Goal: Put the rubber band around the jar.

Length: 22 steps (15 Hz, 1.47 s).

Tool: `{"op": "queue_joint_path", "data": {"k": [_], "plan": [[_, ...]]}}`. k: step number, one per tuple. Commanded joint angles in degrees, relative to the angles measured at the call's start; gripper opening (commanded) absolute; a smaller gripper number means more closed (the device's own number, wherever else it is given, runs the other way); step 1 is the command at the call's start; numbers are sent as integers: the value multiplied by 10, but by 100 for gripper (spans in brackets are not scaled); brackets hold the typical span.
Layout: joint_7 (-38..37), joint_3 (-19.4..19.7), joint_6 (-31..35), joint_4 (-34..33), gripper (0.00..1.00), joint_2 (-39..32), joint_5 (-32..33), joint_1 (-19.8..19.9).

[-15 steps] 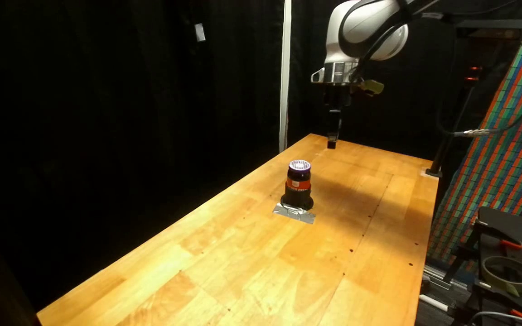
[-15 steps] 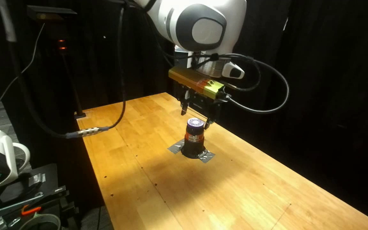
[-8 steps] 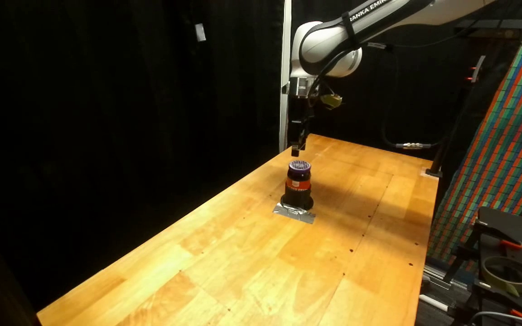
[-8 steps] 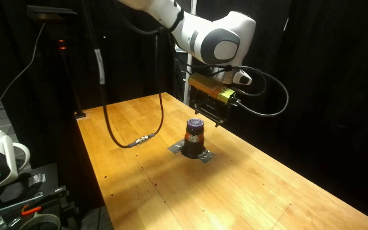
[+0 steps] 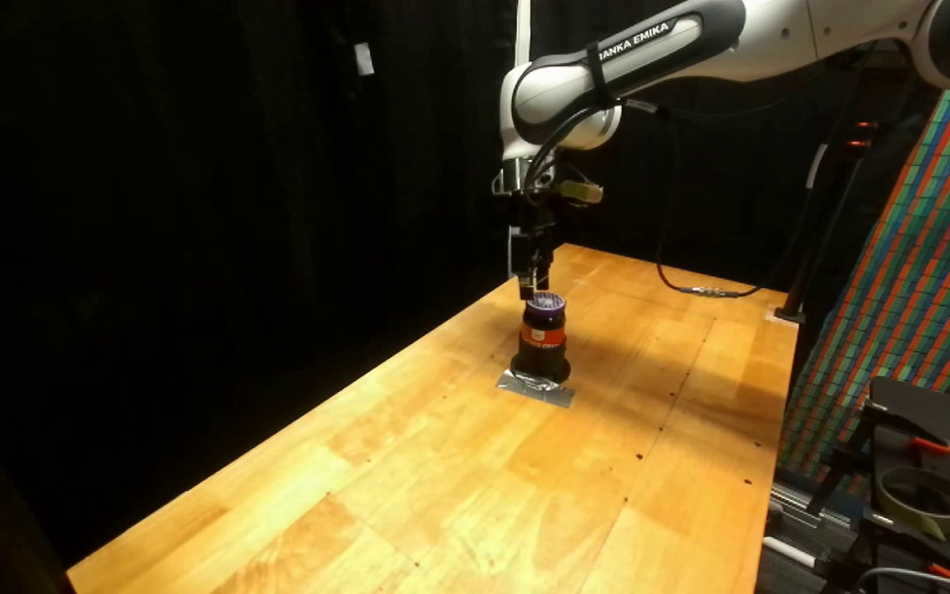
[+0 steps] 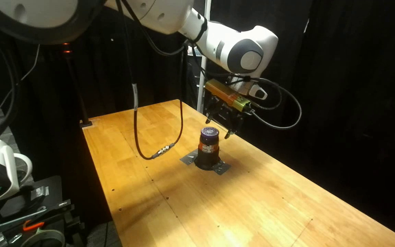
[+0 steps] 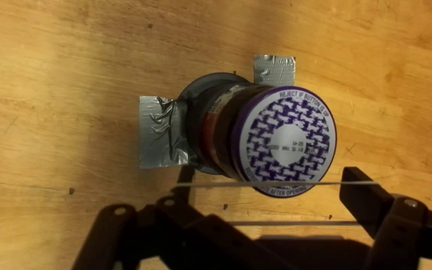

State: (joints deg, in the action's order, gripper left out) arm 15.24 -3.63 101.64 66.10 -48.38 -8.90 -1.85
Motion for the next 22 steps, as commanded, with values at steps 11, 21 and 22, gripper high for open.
{"op": "queue_joint_path", "data": {"k": [11,21,22], "plan": [[-142,28,-84,-31,100,-38,117,-69],[-117,19,-9,226,100,129,154,-52],[-116,19,21,253,100,145,154,-49]]}}
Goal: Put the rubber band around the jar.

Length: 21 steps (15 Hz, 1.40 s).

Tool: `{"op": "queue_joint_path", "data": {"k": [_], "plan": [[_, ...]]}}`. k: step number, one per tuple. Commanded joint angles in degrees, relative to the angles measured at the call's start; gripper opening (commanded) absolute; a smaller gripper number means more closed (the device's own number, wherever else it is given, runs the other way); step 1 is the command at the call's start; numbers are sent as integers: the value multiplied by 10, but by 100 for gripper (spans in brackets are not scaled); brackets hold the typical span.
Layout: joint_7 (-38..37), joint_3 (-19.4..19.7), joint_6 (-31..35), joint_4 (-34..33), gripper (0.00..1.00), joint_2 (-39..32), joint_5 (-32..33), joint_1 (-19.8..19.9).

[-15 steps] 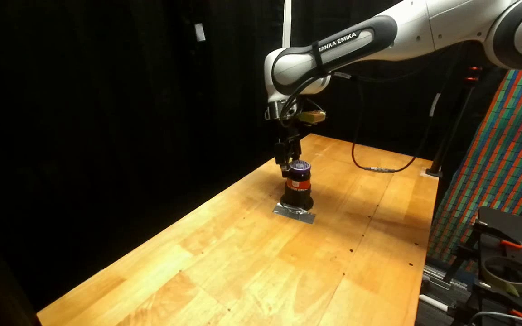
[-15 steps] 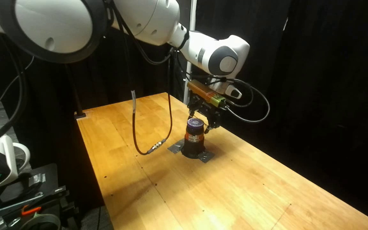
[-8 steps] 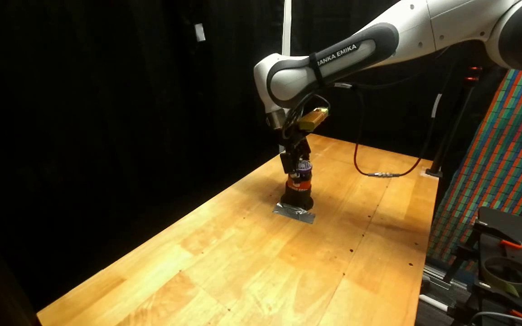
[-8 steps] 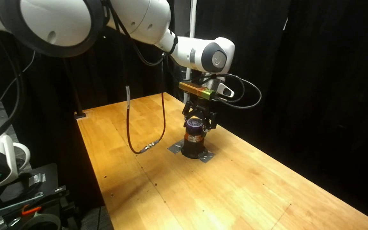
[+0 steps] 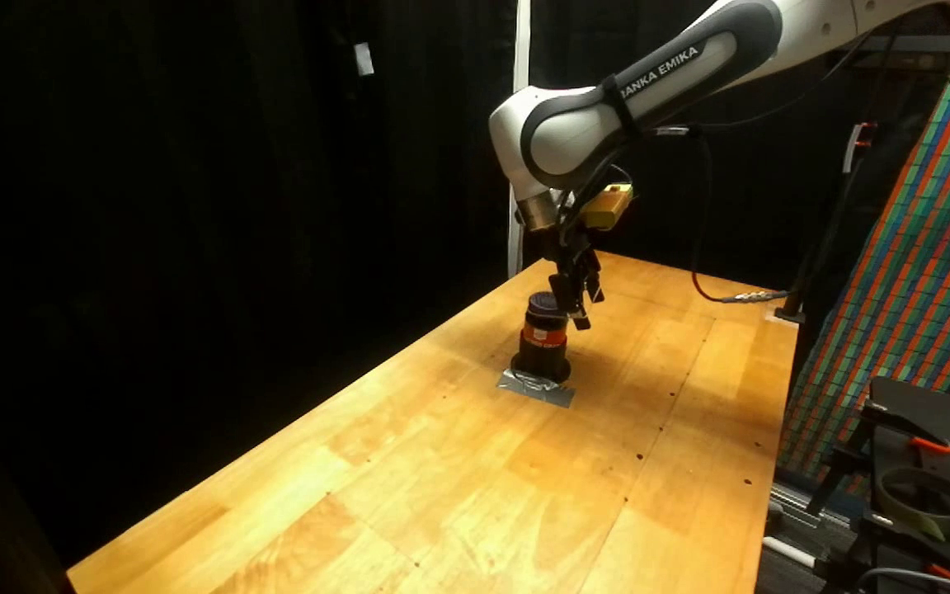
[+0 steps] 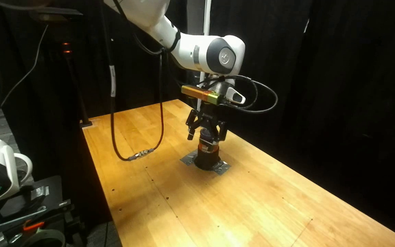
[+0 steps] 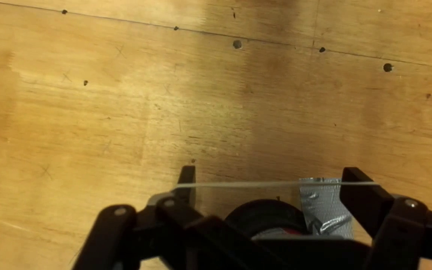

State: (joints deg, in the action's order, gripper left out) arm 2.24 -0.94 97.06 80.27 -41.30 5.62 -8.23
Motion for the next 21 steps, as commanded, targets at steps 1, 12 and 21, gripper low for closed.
{"op": "queue_joint_path", "data": {"k": [1,12,21], "plan": [[21,-9,106,137,95,86,11,18],[19,14,615,460,12,240,96,24],[57,-51,1055,742,15,338,147,144]]}}
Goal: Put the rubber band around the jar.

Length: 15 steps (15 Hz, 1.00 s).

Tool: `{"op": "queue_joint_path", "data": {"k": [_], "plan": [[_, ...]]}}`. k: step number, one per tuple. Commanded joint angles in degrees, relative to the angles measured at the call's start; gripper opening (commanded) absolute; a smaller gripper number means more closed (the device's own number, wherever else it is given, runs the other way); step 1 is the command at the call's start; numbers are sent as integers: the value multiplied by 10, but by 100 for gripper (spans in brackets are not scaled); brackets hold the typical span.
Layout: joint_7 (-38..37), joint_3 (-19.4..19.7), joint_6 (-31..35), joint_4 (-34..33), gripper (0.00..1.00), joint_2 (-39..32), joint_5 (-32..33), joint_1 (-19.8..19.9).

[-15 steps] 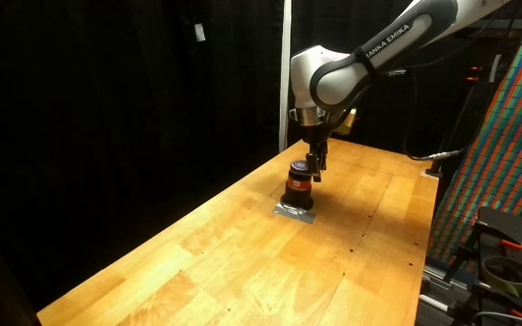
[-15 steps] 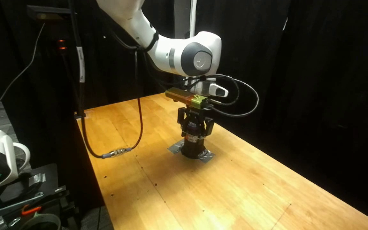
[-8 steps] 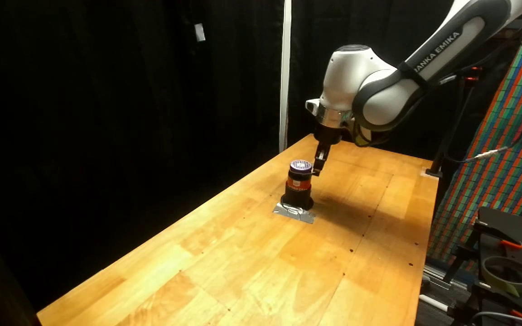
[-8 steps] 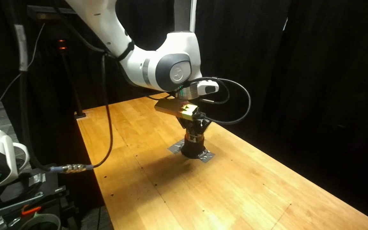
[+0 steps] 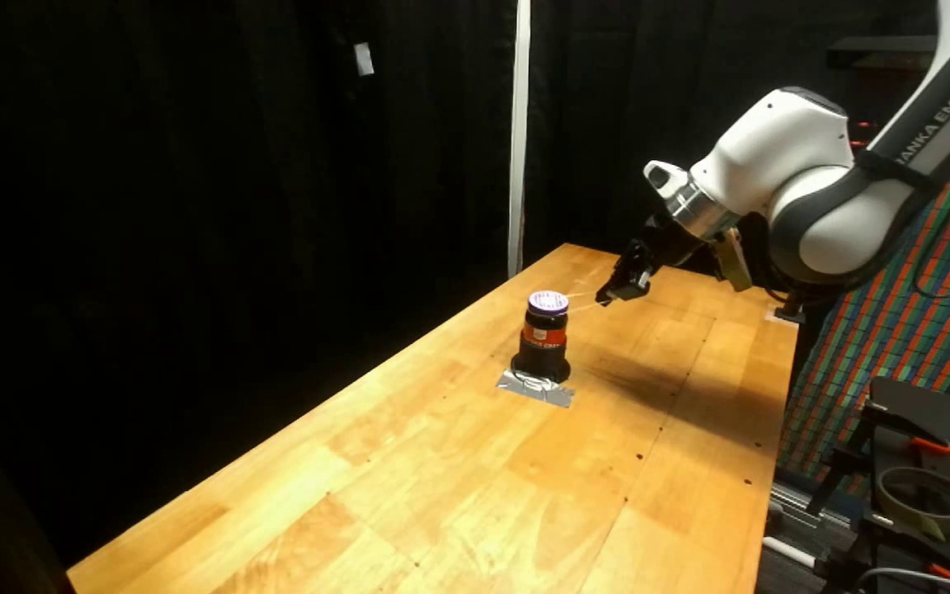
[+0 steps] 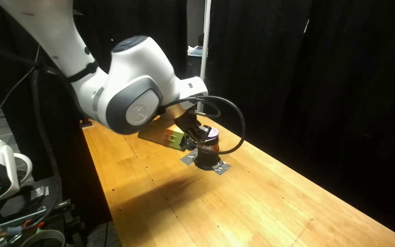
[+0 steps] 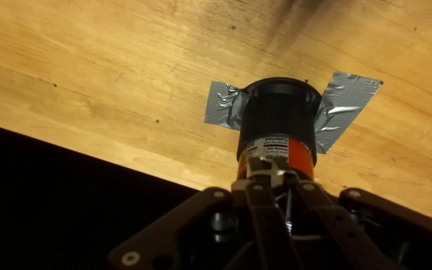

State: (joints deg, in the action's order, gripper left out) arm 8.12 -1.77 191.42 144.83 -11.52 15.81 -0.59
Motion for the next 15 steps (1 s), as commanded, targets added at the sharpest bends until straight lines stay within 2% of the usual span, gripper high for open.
{"op": "queue_joint_path", "data": {"k": [1,4,5,6,7,9,11,12,13,14,15], "plan": [[-13,-46,162,121,15,38,79,86],[2,-37,310,166,14,18,151,138],[4,0,359,129,14,-38,175,124],[11,8,403,139,14,-41,181,128],[28,-5,444,141,14,-59,182,154],[57,3,528,140,15,-101,176,157],[73,31,595,140,15,-138,171,132],[63,-3,524,141,13,-95,170,163],[46,34,506,139,39,-101,168,124],[27,32,407,136,38,-43,146,110],[30,33,360,132,39,-24,125,97]]}}
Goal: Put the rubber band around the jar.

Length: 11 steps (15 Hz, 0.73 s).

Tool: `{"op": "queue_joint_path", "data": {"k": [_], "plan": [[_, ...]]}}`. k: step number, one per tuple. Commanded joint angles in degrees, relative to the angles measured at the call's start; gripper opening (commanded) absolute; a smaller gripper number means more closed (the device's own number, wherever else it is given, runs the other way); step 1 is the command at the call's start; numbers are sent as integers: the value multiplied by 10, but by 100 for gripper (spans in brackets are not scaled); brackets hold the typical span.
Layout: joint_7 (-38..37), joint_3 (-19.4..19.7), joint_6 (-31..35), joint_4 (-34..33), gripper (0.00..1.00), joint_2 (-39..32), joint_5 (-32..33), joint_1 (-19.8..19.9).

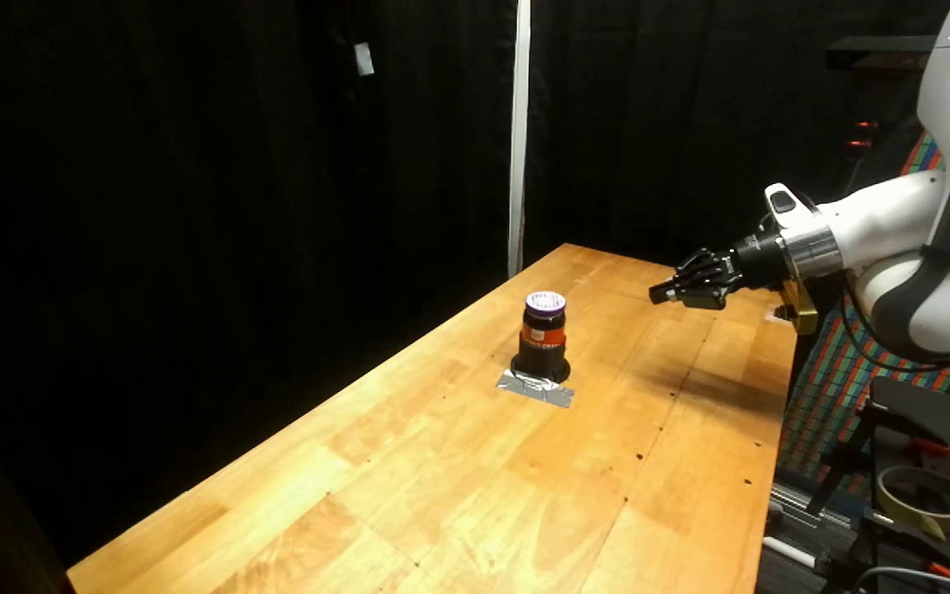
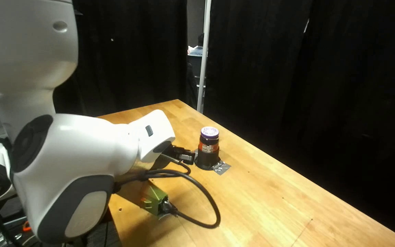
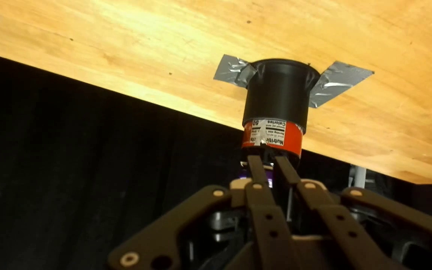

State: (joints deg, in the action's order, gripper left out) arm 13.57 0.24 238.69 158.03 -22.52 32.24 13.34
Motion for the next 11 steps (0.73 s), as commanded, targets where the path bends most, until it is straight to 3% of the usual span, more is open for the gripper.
{"op": "queue_joint_path", "data": {"k": [1,3,5,6,8,9,11], "plan": [[-24,49,-155,-5,46,98,-69,-94],[8,28,-251,24,60,174,-143,-103],[36,29,-344,-4,76,210,-228,-141],[63,40,-391,-9,84,237,-280,-170],[140,33,-486,4,98,321,-383,-179],[188,10,-526,3,100,353,-434,-157],[173,-79,-562,10,100,397,-438,-42]]}}
